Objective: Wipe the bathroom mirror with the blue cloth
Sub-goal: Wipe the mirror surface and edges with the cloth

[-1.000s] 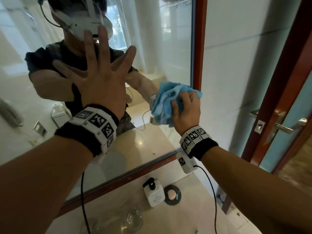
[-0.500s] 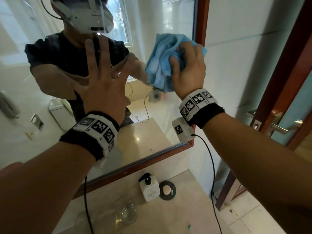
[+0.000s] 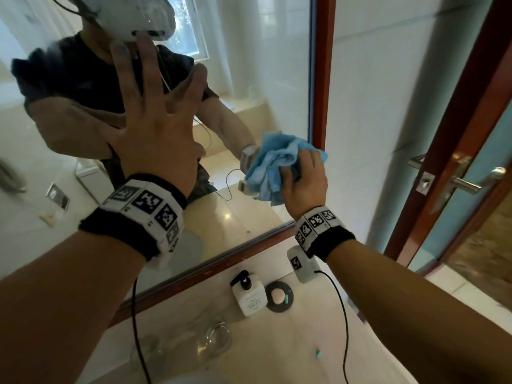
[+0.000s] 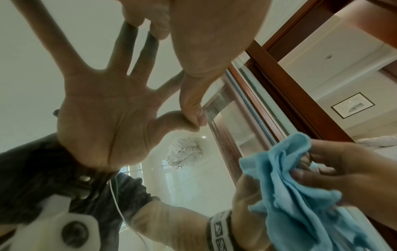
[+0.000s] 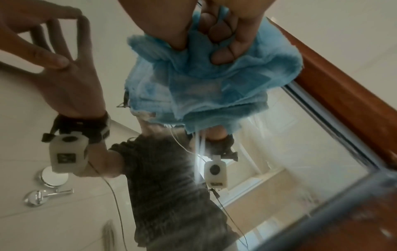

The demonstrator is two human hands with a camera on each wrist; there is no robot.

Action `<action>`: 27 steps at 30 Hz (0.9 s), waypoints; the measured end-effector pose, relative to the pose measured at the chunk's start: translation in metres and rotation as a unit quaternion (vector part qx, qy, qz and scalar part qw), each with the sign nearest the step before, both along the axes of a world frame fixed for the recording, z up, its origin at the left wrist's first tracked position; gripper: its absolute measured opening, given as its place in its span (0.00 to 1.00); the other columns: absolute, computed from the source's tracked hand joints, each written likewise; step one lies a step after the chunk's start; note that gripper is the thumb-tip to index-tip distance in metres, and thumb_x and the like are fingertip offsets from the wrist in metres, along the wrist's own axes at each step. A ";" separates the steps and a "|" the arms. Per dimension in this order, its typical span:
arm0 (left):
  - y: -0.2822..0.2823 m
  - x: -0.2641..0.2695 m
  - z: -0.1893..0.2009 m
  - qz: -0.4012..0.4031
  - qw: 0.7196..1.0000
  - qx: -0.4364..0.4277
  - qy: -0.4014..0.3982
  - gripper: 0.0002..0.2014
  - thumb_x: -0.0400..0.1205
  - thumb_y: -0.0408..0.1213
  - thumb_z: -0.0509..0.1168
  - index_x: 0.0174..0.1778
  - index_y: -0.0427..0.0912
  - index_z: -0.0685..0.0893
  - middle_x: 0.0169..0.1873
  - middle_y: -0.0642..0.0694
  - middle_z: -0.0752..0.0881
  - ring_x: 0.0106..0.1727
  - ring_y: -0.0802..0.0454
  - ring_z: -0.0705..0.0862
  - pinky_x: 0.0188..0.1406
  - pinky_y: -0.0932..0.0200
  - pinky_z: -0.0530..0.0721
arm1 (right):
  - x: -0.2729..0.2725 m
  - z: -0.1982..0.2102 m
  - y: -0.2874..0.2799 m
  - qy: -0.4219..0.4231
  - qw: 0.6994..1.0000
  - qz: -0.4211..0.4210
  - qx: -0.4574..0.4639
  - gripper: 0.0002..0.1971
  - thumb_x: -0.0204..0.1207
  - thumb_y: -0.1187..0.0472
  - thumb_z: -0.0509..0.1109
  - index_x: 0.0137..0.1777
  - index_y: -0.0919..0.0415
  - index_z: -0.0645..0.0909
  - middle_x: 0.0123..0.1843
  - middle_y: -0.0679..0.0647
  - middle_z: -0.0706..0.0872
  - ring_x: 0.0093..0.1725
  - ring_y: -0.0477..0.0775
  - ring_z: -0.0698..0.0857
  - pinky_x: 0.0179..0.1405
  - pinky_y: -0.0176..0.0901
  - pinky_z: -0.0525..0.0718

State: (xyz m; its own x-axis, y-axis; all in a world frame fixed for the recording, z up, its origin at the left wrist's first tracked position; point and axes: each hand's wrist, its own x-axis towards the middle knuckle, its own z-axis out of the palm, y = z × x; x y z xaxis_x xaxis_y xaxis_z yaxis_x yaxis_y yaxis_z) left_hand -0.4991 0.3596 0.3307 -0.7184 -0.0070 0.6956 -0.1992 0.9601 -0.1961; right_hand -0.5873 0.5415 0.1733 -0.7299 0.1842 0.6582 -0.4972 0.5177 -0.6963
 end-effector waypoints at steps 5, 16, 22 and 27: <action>0.000 0.001 -0.001 -0.005 1.000 0.004 0.000 0.57 0.65 0.52 0.80 0.83 0.68 0.49 0.86 0.38 0.42 0.85 0.31 0.42 0.64 0.11 0.57 | 0.006 -0.018 0.001 -0.030 0.999 0.013 -0.010 0.07 0.80 0.58 0.68 0.55 0.58 0.77 0.53 0.49 0.76 0.48 0.51 0.77 0.46 0.36 0.74; 0.003 0.005 0.001 -0.004 1.000 0.001 -0.007 0.56 0.66 0.53 0.78 0.84 0.66 0.49 0.86 0.38 0.40 0.85 0.32 0.41 0.63 0.08 0.55 | 0.003 0.078 -0.003 0.107 0.994 -0.029 -0.015 0.03 0.77 0.63 0.70 0.46 0.64 0.81 0.46 0.50 0.75 0.42 0.49 0.75 0.40 0.34 0.69; -0.002 0.002 0.000 -0.024 1.000 0.004 -0.004 0.57 0.65 0.51 0.80 0.83 0.66 0.48 0.85 0.37 0.38 0.85 0.31 0.39 0.67 0.15 0.62 | -0.009 0.173 -0.001 0.172 0.984 -0.039 -0.028 0.08 0.76 0.59 0.69 0.51 0.61 0.83 0.51 0.56 0.81 0.44 0.45 0.75 0.33 0.20 0.61; -0.003 0.002 -0.001 -0.028 1.000 0.006 -0.006 0.57 0.65 0.51 0.79 0.84 0.66 0.49 0.85 0.37 0.38 0.84 0.31 0.38 0.66 0.14 0.61 | -0.008 0.163 0.002 0.155 0.987 -0.034 0.022 0.13 0.78 0.55 0.69 0.58 0.60 0.81 0.56 0.57 0.79 0.45 0.46 0.75 0.37 0.24 0.65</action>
State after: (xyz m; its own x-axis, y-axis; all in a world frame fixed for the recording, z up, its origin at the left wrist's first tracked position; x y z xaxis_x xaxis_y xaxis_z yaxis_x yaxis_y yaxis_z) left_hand -0.4969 0.3569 0.3297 -0.7265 0.0252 0.6867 -0.1435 0.9717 -0.1875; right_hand -0.5954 0.5439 0.3358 -0.4795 0.1913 0.8564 -0.6457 0.5840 -0.4920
